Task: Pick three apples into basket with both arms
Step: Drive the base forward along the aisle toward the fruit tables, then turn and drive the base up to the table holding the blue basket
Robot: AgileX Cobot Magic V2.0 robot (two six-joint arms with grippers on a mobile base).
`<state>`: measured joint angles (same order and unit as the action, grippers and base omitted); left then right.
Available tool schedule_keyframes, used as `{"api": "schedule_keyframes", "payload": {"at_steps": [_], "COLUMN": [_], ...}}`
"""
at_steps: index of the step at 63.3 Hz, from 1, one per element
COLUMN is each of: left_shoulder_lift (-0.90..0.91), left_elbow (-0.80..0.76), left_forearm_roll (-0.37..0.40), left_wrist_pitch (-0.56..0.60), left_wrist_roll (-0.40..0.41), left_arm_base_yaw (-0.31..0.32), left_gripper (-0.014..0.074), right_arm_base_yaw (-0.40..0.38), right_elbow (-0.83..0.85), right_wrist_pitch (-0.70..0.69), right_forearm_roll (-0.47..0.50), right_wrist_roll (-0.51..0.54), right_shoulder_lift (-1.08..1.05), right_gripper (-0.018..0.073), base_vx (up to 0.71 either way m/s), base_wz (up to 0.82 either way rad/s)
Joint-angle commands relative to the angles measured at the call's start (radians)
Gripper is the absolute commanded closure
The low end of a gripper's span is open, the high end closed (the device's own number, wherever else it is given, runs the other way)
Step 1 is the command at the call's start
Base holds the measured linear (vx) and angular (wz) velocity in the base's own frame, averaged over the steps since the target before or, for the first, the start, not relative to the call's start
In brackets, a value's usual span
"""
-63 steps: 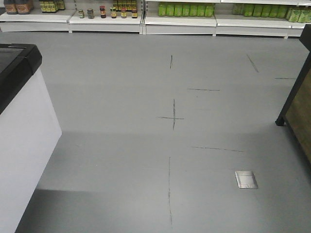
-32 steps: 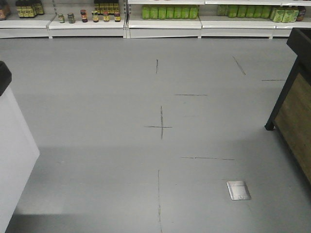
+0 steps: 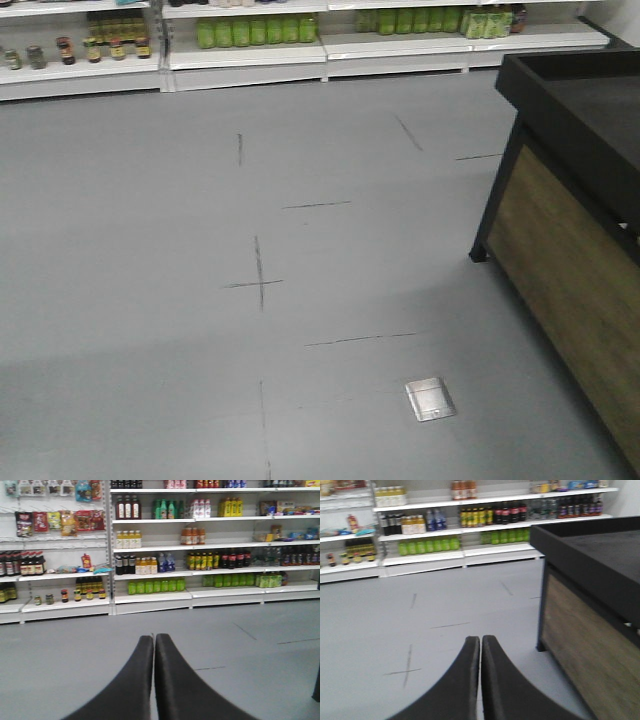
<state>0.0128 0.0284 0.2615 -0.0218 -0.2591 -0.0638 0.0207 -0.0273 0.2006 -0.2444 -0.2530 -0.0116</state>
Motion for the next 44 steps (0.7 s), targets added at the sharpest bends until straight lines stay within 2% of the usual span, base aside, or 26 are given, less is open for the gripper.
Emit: {"api": "schedule_keyframes", "payload": {"at_steps": [1, 44], "left_shoulder_lift": [0.003, 0.003], "left_elbow": [-0.025, -0.025], "left_forearm_roll": [0.005, 0.005], "left_wrist_pitch": [0.069, 0.069], "left_wrist_roll": [0.009, 0.009], "left_arm_base_yaw": [0.006, 0.006], "left_gripper": [0.0602, 0.0602], "right_arm_base_yaw": [-0.001, -0.001], "right_elbow": [-0.014, -0.014], "right_wrist_pitch": [-0.072, -0.073], "right_forearm_roll": [-0.008, -0.008], "right_wrist_roll": [0.006, 0.006], "right_shoulder_lift": [-0.012, -0.012], "right_gripper": [0.0564, 0.0564], "base_vx": [0.16, 0.12], "base_wz": [-0.54, -0.49]}}
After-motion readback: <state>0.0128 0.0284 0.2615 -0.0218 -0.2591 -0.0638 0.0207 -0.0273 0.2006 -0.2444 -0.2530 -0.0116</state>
